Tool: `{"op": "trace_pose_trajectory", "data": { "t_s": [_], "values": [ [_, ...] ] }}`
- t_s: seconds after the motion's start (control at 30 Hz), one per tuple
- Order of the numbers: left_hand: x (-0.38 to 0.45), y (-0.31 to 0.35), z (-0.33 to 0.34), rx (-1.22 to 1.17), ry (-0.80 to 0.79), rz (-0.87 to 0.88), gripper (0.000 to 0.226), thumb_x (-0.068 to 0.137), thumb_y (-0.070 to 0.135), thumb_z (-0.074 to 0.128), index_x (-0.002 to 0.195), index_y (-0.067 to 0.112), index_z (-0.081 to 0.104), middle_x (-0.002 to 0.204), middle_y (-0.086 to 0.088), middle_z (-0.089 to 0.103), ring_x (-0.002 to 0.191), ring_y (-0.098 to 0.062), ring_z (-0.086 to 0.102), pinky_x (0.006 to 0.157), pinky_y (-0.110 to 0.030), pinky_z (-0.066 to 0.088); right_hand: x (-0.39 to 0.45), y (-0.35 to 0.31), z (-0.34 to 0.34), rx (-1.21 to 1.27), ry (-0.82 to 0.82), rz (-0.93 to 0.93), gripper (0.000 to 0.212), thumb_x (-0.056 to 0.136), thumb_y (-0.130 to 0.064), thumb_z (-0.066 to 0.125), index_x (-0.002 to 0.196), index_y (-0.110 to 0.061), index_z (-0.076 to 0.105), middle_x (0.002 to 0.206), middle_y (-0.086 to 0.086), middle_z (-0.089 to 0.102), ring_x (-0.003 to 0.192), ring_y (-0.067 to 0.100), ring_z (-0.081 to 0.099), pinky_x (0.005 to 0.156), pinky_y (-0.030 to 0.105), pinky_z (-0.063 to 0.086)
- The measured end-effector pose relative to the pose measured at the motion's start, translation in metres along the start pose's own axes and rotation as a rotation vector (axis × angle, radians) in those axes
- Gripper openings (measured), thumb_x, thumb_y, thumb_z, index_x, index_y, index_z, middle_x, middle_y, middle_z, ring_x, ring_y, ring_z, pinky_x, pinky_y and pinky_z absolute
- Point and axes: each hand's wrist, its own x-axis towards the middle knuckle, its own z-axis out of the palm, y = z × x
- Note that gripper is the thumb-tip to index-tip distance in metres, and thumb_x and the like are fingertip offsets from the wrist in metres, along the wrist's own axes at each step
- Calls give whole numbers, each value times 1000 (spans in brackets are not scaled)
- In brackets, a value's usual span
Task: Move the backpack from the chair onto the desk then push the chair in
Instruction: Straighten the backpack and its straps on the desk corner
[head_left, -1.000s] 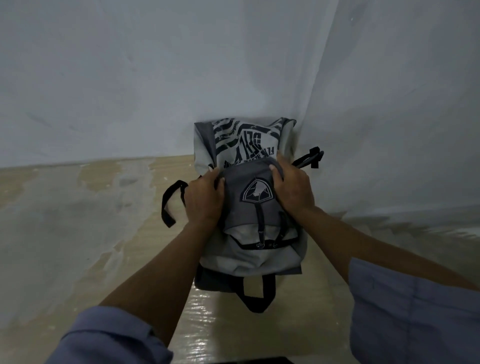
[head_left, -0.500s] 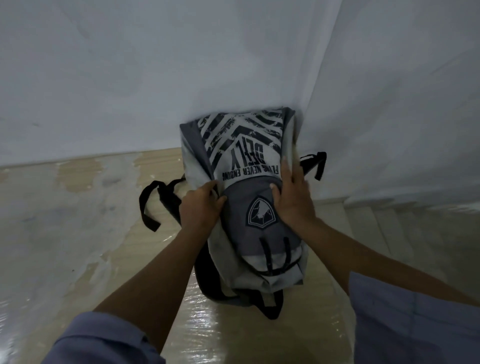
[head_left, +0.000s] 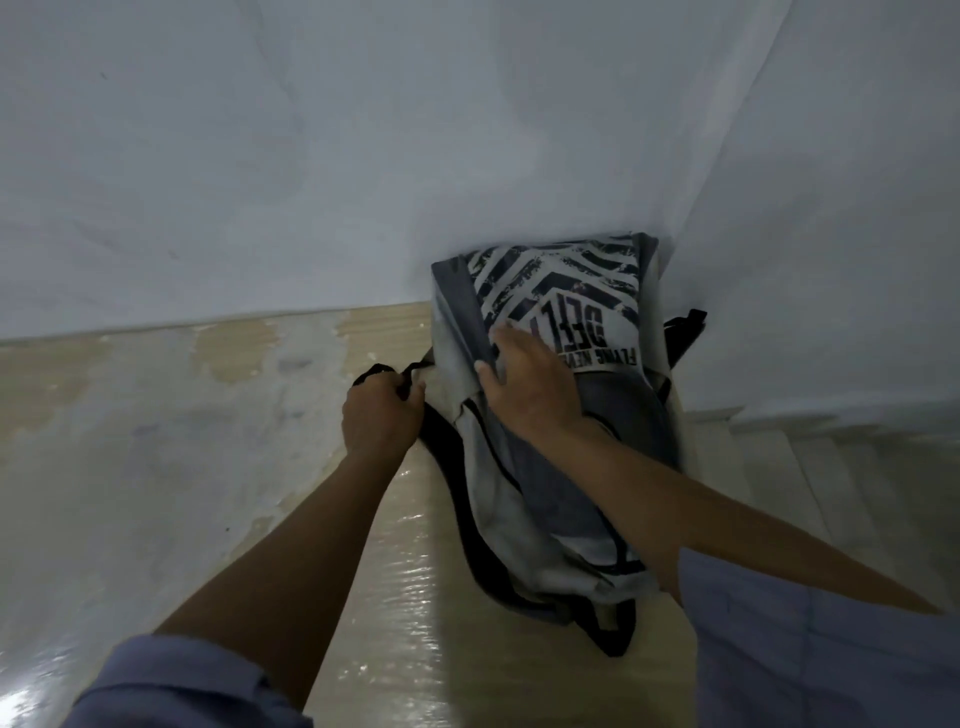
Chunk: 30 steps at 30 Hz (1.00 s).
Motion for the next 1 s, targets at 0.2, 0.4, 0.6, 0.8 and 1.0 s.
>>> {"op": "trace_pose_trajectory", "data": {
  "t_s": [0.2, 0.4, 0.6, 0.8, 1.0],
  "values": [
    [33, -41, 20, -226, -157, -348, 40, 92, 46, 67, 77, 9, 66, 63, 0, 53, 80, -30, 65, 81, -37, 55, 2, -25, 62, -205, -164, 136, 91, 90, -51, 62, 158, -9, 19, 169, 13, 7, 156, 30, 7, 125, 49, 16],
    [69, -56, 47, -496, -218, -553, 64, 82, 53, 76, 135, 22, 62, 111, -12, 72, 95, -31, 71, 84, -44, 63, 4, -17, 92, -333, -86, 156, 59, 96, -27, 64, 147, -7, 43, 170, 11, 1, 156, 31, 9, 120, 52, 28],
    [101, -45, 61, -898, -302, -816, 47, 79, 20, 86, 122, 17, 68, 108, -16, 71, 92, -34, 72, 66, -42, 64, 12, -7, 84, -75, 39, 53, 23, 100, -13, 53, 113, 0, 66, 153, 16, 48, 131, 29, 56, 98, 45, 55],
    [139, -14, 60, -1027, -349, -726, 52, 80, -13, 72, 107, 31, 73, 96, -23, 74, 81, -35, 76, 61, -41, 64, 17, 1, 47, 77, 149, 72, 19, 103, -12, 54, 103, 2, 67, 147, 12, 54, 115, 2, 55, 103, 9, 41],
    [181, 7, 74, -974, -389, -626, 41, 76, -5, 74, 89, 34, 76, 100, -23, 75, 86, -33, 74, 73, -53, 64, 15, 9, 38, 90, 295, -50, 33, 93, 3, 64, 127, 6, 63, 143, 20, 55, 127, 12, 55, 110, 11, 37]
  ]
}}
